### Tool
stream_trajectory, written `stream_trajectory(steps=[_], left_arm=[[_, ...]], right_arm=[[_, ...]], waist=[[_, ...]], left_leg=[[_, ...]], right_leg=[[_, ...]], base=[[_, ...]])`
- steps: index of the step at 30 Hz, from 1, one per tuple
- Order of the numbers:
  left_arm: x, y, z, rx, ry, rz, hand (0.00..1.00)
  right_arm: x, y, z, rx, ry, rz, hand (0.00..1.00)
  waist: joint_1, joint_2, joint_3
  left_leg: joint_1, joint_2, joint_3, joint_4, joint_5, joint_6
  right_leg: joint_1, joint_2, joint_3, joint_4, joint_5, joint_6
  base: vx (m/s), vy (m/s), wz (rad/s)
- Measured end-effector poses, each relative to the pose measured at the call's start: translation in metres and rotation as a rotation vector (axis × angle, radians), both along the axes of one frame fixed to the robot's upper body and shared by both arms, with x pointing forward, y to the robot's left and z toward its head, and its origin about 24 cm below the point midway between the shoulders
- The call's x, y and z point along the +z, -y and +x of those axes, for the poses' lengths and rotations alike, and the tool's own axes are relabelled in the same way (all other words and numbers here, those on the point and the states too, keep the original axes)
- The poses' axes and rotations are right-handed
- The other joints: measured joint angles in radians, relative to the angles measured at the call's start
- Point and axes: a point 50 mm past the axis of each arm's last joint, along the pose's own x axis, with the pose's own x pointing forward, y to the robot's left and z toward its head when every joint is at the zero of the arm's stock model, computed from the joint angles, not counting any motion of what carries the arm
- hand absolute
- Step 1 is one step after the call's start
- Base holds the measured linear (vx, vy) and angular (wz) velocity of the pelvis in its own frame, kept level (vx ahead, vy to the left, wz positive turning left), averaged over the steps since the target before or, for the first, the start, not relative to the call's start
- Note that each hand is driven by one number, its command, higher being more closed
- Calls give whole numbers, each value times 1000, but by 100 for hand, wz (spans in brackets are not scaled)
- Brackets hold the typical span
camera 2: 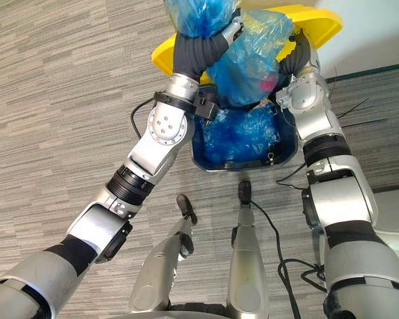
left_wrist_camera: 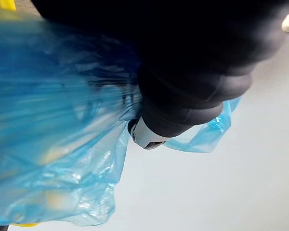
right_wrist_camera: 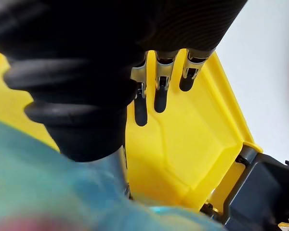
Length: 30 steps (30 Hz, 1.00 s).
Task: Gather rubbish on tea table into small bin, then transfer packed bag to large trash can.
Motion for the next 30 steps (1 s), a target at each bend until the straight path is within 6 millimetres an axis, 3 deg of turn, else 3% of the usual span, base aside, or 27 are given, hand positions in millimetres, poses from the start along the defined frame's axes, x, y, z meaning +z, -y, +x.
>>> stream_trajectory(steps=[3, 4, 8, 13, 16, 21, 27, 30], left_arm=[[-30, -4, 16, 52, -135, 76, 100], [-38, -7, 21, 72, -170, 102, 0], [-69, -14, 32, 127, -296, 211, 0], [-101, -22, 33, 173, -371, 374, 0], [-104, -20, 30, 175, -352, 408, 0], [-102, -16, 25, 146, -325, 398, 0], [-125, -38, 18, 181, -371, 366, 0], [-147, -61, 9, 218, -404, 344, 0]], right_arm=[[1, -3, 0, 0, 15, 5, 0], [4, -7, 0, 13, 31, 7, 0], [12, -26, -1, 74, 70, 15, 0], [23, -74, -8, 232, 148, 16, 0], [30, -94, -15, 305, 194, -17, 0], [28, -98, -20, 332, 213, -19, 0], [-15, -85, -19, 314, 121, -6, 0], [-51, -71, -23, 293, 44, 18, 0]], waist=[[1, -1, 1], [0, -3, 2], [0, -24, 15], [-1, -42, 26], [2, -43, 25], [4, -49, 23], [7, -50, 22], [17, -53, 21]], left_leg=[[-17, 1, 0, 4, 0, 0], [-34, 2, 0, 12, 0, 0], [-95, 15, 15, 64, -18, 11], [-171, 75, 36, 212, -93, 3], [-181, 100, 45, 265, -121, 1], [-180, 106, 42, 281, -125, 2], [-116, 100, 18, 277, -125, 3], [-74, 98, 2, 279, -132, 1]], right_leg=[[-14, 1, 0, -6, 5, 0], [-28, 1, 2, -6, 8, 0], [-77, 6, 18, -3, 21, -2], [-110, 34, 40, 10, 29, -6], [-109, 47, 53, 16, 29, -6], [-101, 51, 50, 21, 29, -7], [-25, 49, 31, 21, 23, -9], [23, 49, 22, 21, 6, -6]], base=[[0, 0, 0], [0, 0, 0], [-22, -25, -10], [-28, -47, -19], [-20, -35, -22], [-21, -45, -1], [6, -50, 7], [-1, -54, 9]])
